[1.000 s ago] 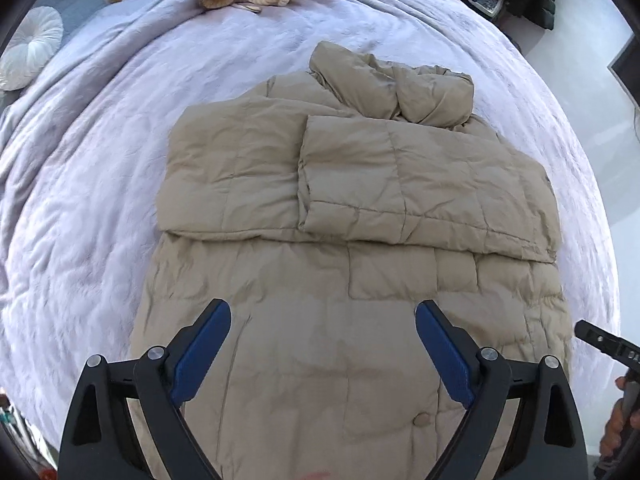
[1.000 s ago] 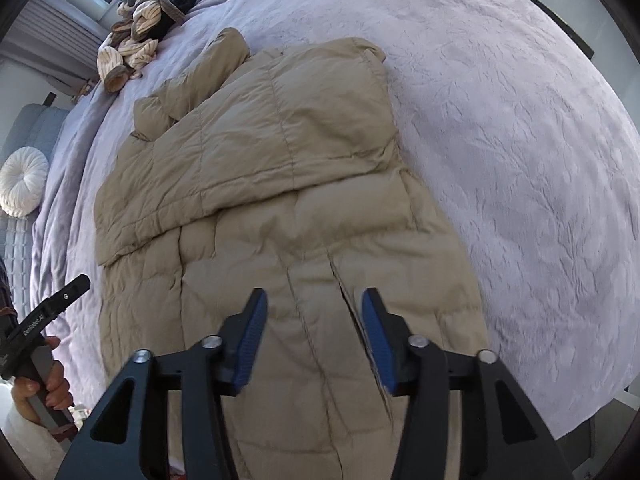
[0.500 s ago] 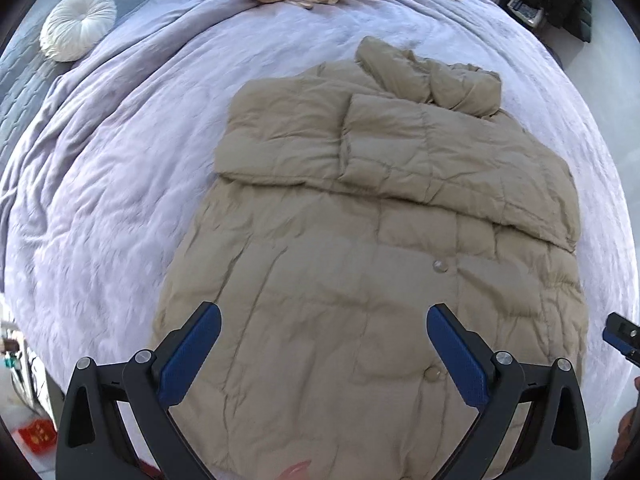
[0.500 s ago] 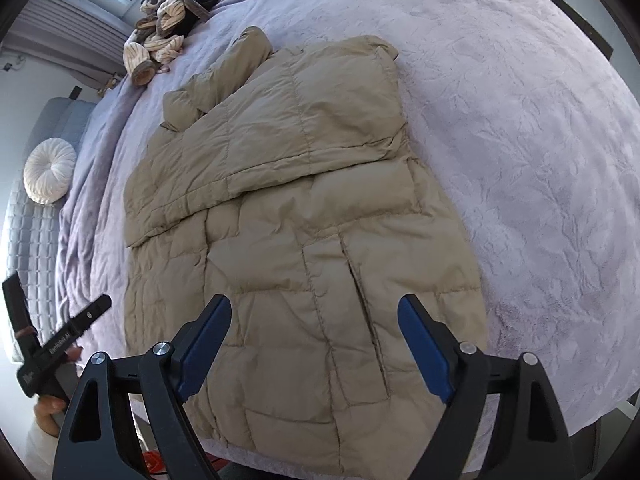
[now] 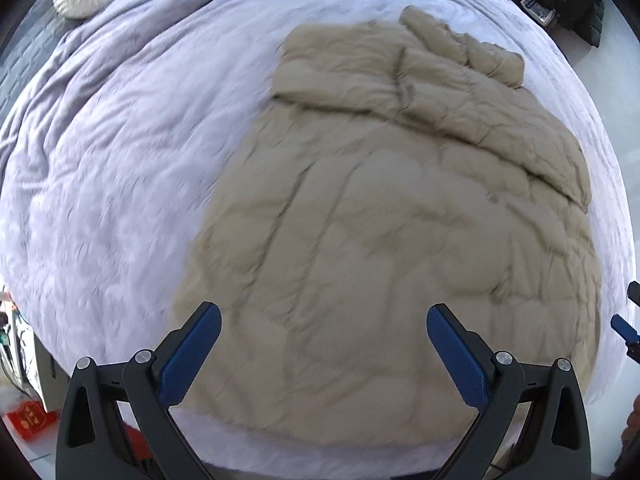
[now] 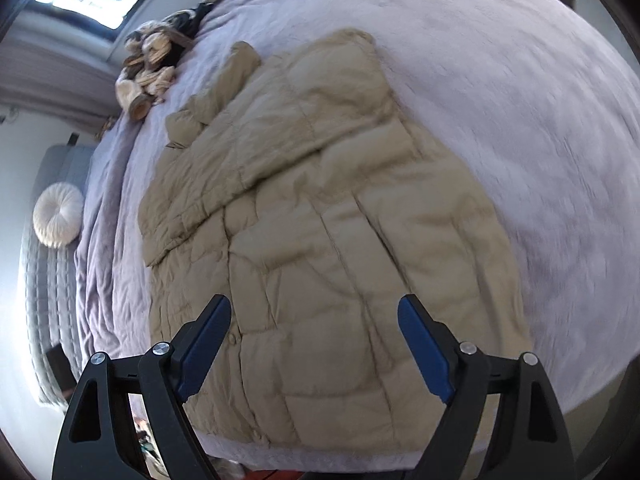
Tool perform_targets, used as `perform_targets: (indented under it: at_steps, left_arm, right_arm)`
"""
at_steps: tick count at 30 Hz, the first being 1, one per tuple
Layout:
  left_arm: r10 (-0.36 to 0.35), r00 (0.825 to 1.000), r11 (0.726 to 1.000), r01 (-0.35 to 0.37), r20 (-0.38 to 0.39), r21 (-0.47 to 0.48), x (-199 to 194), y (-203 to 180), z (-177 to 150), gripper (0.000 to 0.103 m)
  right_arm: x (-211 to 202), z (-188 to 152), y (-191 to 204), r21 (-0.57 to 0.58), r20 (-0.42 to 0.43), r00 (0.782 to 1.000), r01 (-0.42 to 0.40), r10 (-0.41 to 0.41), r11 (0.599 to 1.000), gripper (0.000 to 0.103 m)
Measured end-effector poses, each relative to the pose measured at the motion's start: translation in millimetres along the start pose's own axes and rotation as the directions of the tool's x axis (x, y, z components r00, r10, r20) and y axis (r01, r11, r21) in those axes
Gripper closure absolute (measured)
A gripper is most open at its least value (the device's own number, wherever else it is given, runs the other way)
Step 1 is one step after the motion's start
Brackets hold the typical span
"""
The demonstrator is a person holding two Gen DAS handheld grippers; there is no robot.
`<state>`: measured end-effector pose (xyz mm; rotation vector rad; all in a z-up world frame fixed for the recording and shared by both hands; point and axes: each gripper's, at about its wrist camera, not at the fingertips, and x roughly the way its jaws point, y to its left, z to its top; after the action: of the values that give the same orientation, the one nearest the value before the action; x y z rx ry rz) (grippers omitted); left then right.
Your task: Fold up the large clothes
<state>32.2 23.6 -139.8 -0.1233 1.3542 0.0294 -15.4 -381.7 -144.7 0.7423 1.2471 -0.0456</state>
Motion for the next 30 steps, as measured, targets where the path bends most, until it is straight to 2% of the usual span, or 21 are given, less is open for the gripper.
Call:
perform_targets:
  at_steps: [5,8,10,13,18,25,28,30]
  left_arm:
    - [-0.047,0.999,0.998,0.046,-0.017,-0.04,-3.6,48.3,-41.1,0.0]
    - [-0.125,0.991,0.987,0.12,-0.042,-0.107,-0.1,79.1,-60.1,0.0]
    - [-0.187,0.98,0.97,0.172,-0.074,-0.172,9.8,97.0,-73.8,0.0]
    - [-0.285,0.949,0.932,0.24,-0.138,-0.271,32.4,115.2,-96.6,0.0]
    - [-0.423,0.885,0.869,0.335,-0.197,-0.364,70.2,116.0,-118.5,0.0]
    - [-0.478,0.858,0.842,0.387,-0.189,-0.375,93.0,96.3,-107.6,0.0]
    - [-0.48,0.857,0.845,0.396,-0.186,-0.36,92.2,91.0,-99.9,0.0]
    - [-0.49,0.856,0.841,0.413,-0.167,-0.35,88.6,86.6,-95.1,0.0]
  right_arm:
    - [2.1,-31.4,-12.6,0.109,-0.021,0.999,-0.032,0.034,0.994,0.016]
    - [2.0,-50.2,-25.0,0.179,-0.018,0.998,-0.058,0.062,0.982,0.016]
    - [2.1,-62.9,-38.7,0.244,-0.012,0.996,-0.084,0.089,0.966,0.016]
    - [4.6,-83.1,-62.7,0.347,-0.007,0.992,-0.118,0.128,0.93,0.016]
    - [18.0,-113.5,-97.3,0.49,-0.014,0.984,-0.147,0.176,0.859,0.015]
    - [47.6,-132.6,-117.5,0.56,-0.019,0.981,-0.151,0.195,0.814,0.015]
    - [54.0,-131.8,-122.8,0.585,0.026,0.976,-0.189,0.215,0.789,0.015]
    - [54.5,-130.7,-125.3,0.605,0.091,0.963,-0.255,0.253,0.754,0.015]
